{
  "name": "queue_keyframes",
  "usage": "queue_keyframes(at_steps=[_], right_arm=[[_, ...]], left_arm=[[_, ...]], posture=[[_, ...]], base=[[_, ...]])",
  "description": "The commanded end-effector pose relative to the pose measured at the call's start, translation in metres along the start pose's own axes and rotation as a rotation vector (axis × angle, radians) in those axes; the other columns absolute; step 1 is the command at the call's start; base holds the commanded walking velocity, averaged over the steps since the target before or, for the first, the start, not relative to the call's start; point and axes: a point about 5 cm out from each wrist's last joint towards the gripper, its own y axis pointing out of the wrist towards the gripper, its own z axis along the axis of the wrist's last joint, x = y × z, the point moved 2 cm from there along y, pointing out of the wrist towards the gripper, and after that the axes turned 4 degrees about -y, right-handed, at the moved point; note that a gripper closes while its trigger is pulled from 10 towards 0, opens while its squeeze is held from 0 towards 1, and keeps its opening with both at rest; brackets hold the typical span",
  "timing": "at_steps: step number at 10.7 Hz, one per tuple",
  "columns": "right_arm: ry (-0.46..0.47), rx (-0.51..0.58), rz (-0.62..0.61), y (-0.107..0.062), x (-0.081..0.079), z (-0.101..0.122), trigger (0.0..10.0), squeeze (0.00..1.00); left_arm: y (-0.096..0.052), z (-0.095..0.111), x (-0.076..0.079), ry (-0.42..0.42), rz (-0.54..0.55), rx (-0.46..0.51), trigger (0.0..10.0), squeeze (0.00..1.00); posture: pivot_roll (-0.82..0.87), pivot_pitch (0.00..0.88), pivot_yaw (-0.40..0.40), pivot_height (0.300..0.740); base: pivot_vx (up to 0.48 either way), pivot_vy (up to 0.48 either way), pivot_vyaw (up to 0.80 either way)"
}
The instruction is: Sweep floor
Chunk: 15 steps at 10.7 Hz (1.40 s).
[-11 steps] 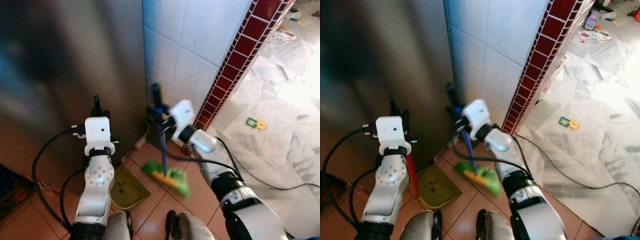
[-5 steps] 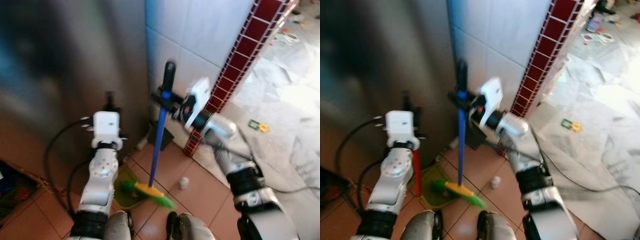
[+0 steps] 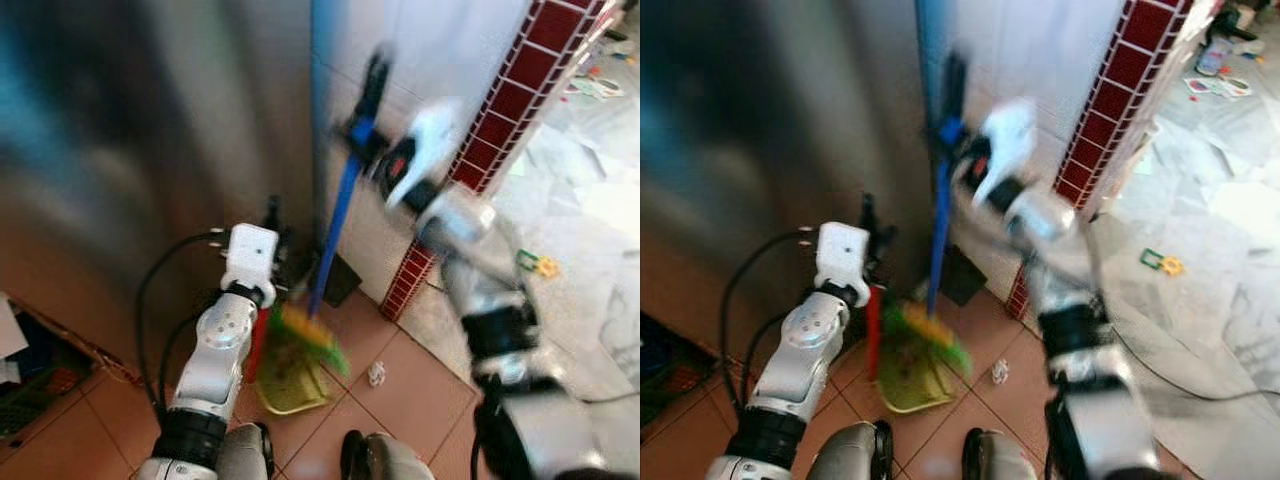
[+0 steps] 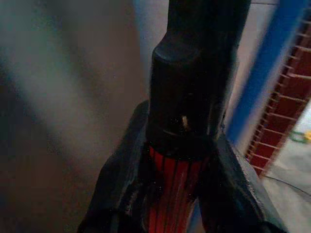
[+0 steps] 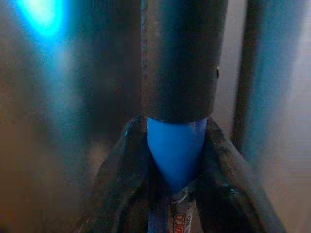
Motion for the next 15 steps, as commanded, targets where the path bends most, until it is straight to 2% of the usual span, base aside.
queue_keyframes(at_steps=[1, 3, 4, 5, 7, 9, 11, 12, 13, 14, 15], right_arm=[[-0.084, 0.088, -0.032, 0.005, 0.009, 0.023, 10.0, 0.0], [-0.166, 0.071, -0.062, 0.004, 0.02, 0.025, 10.0, 0.0], [-0.253, 0.031, -0.08, 0.0, 0.028, 0.02, 10.0, 0.0], [-0.319, -0.023, -0.08, -0.005, 0.029, 0.01, 10.0, 0.0], [-0.384, -0.132, -0.067, -0.015, 0.025, -0.014, 10.0, 0.0], [-0.387, -0.223, -0.089, -0.026, 0.024, -0.035, 10.0, 0.0], [-0.279, -0.342, -0.16, -0.037, 0.026, -0.058, 10.0, 0.0], [-0.077, -0.41, -0.257, -0.044, 0.023, -0.076, 10.0, 0.0], [0.104, -0.405, -0.324, -0.041, 0.012, -0.082, 10.0, 0.0], [0.131, -0.39, -0.331, -0.038, 0.009, -0.08, 10.0, 0.0], [0.296, -0.311, -0.345, -0.026, 0.001, -0.07, 10.0, 0.0]], left_arm=[[-0.004, -0.026, 0.022, -0.073, -0.117, -0.114, 10.0, 0.0], [-0.004, -0.029, 0.033, -0.083, -0.22, -0.141, 10.0, 0.0], [-0.005, -0.032, 0.041, -0.064, -0.294, -0.158, 10.0, 0.0], [-0.007, -0.032, 0.045, -0.069, -0.346, -0.158, 10.0, 0.0], [-0.009, -0.034, 0.05, -0.033, -0.423, -0.172, 10.0, 0.0], [-0.009, -0.035, 0.047, -0.017, -0.426, -0.176, 10.0, 0.0], [-0.01, -0.036, 0.048, -0.017, -0.442, -0.181, 10.0, 0.0], [-0.01, -0.037, 0.049, -0.015, -0.446, -0.182, 10.0, 0.0], [-0.01, -0.036, 0.05, -0.011, -0.447, -0.177, 10.0, 0.0], [-0.009, -0.035, 0.05, -0.007, -0.446, -0.175, 10.0, 0.0], [-0.009, -0.035, 0.044, -0.006, -0.419, -0.173, 10.0, 0.0]], posture=[[-0.03, 0.105, -0.013, 0.74], [-0.04, 0.105, -0.011, 0.74], [-0.04, 0.104, -0.012, 0.74], [-0.04, 0.104, -0.013, 0.74], [-0.04, 0.105, -0.012, 0.74], [-0.04, 0.106, -0.006, 0.74], [-0.05, 0.107, 0.0, 0.74], [-0.05, 0.108, 0.001, 0.74], [-0.04, 0.109, -0.003, 0.74], [-0.04, 0.109, -0.003, 0.74], [-0.04, 0.107, -0.008, 0.74]], base=[[0.0, 0.0, 0.0], [0.0, 0.0, 0.0], [0.0, 0.0, 0.0], [0.0, 0.0, 0.0], [0.0, 0.0, 0.0], [0.0, 0.0, 0.0], [0.0, 0.0, 0.0], [0.0, 0.0, 0.0], [0.0, 0.0, 0.0], [0.0, 0.0, 0.0], [0.0, 0.0, 0.0]])
